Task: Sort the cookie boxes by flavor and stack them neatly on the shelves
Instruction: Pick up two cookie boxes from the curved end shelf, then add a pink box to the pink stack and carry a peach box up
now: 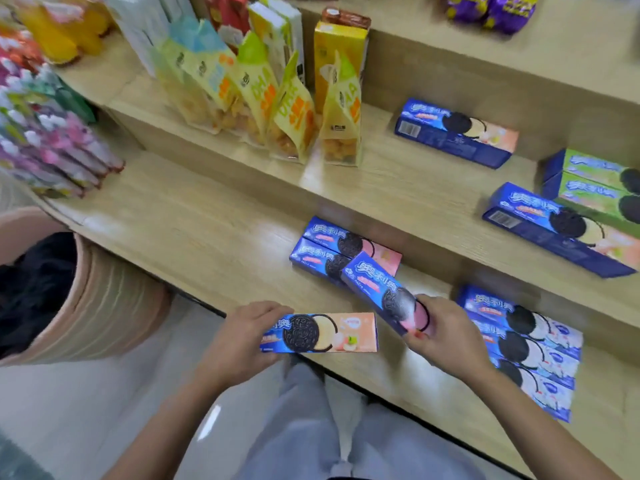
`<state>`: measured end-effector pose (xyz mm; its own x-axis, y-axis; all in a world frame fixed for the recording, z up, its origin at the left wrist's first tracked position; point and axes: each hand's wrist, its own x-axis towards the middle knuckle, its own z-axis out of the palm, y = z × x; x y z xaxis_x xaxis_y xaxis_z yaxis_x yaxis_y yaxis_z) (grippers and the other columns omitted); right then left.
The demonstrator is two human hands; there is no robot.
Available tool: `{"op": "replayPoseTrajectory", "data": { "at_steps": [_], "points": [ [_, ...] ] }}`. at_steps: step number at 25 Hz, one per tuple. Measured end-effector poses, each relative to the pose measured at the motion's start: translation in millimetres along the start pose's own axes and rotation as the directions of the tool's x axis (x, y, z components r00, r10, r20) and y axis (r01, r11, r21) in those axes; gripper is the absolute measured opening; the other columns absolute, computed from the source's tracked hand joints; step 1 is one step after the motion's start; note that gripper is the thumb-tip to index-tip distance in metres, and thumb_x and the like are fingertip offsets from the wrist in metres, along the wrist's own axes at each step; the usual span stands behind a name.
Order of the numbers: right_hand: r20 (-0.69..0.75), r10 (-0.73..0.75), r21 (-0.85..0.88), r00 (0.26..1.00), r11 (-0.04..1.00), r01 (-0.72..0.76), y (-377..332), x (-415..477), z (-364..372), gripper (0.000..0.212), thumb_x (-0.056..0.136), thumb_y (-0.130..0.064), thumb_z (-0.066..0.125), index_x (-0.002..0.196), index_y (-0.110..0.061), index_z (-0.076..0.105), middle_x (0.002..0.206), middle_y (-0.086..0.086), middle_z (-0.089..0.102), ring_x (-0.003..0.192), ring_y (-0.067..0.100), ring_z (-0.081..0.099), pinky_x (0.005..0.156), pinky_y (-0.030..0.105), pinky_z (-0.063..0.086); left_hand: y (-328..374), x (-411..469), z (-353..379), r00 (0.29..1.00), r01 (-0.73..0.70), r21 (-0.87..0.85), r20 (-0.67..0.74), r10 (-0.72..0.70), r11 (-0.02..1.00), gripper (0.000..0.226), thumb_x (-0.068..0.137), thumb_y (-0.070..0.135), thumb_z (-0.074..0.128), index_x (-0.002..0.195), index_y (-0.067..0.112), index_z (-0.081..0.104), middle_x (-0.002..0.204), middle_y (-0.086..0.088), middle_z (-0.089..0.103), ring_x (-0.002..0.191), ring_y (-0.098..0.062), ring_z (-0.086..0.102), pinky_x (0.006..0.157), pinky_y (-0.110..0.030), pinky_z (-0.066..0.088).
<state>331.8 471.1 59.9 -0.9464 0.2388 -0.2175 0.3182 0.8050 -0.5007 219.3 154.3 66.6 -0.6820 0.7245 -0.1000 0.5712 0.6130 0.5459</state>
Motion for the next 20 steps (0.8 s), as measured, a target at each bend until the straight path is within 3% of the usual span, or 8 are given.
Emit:
{"op": "replayPoseTrajectory", "data": {
  "at_steps": [4,7,11,14,18,20],
  "points": [
    [0.026,-0.034,-0.042,0.999,0.999,0.035,-22,4,40,0.05,0.058,-0.029,0.065,0.107,-0.023,0.055,0.094,0.003,0.065,0.087,0.029,0.055,0.069,0.035,0.047,-40,22,-39,0.971,-0.21,0.055,0.127,0.202,0.976,0.049,0.066,0.039,0.065,0.111,0.023,0.057,0.103,0.002,0.067,0.088,-0.019,0.062,0.071,-0.031,0.049],
    [0.075,-0.089,-0.081,0.993,0.992,0.095,-36,13,68,0.056,0.059,-0.03,0.064,0.113,-0.022,0.055,0.102,0.002,0.066,0.093,0.028,0.057,0.076,0.034,0.047,-52,24,-45,0.954,-0.252,0.023,0.176,0.244,0.967,0.048,0.066,0.04,0.065,0.111,0.026,0.055,0.102,0.003,0.067,0.087,-0.018,0.062,0.07,-0.033,0.049],
    [0.1,-0.142,-0.095,0.985,0.984,0.152,-50,37,91,0.053,0.062,-0.035,0.06,0.113,-0.02,0.056,0.107,0.003,0.067,0.097,0.028,0.059,0.08,0.033,0.049,-75,21,-37,0.945,-0.232,0.004,0.238,0.224,0.973,0.05,0.064,0.038,0.065,0.112,0.025,0.055,0.101,0.002,0.067,0.087,-0.019,0.063,0.072,-0.033,0.048],
    [0.092,-0.16,-0.141,0.983,0.975,0.172,-55,48,100,0.058,0.059,-0.027,0.063,0.115,-0.016,0.056,0.107,0.005,0.068,0.094,0.03,0.061,0.081,0.031,0.049,-89,14,-28,0.942,-0.192,0.017,0.284,0.18,0.981,0.057,0.058,0.031,0.072,0.112,0.026,0.055,0.103,0.003,0.066,0.088,-0.017,0.062,0.075,-0.029,0.046],
    [0.101,-0.127,-0.109,0.987,0.984,0.138,-54,52,113,0.064,0.062,-0.023,0.071,0.122,-0.015,0.051,0.113,0.008,0.065,0.101,0.03,0.059,0.086,0.034,0.048,-97,11,-20,0.951,-0.139,-0.006,0.279,0.135,0.99,0.061,0.056,0.03,0.074,0.114,0.028,0.053,0.107,0.005,0.065,0.093,-0.016,0.06,0.075,-0.037,0.05],
    [0.089,-0.126,-0.102,0.988,0.986,0.135,-52,52,119,0.064,0.063,-0.021,0.071,0.123,-0.013,0.05,0.114,0.011,0.062,0.102,0.033,0.057,0.088,0.038,0.048,-97,12,-19,0.959,-0.119,-0.01,0.26,0.117,0.993,0.062,0.056,0.034,0.072,0.114,0.031,0.052,0.108,0.006,0.065,0.096,-0.012,0.057,0.078,-0.034,0.047]
  ]
}}
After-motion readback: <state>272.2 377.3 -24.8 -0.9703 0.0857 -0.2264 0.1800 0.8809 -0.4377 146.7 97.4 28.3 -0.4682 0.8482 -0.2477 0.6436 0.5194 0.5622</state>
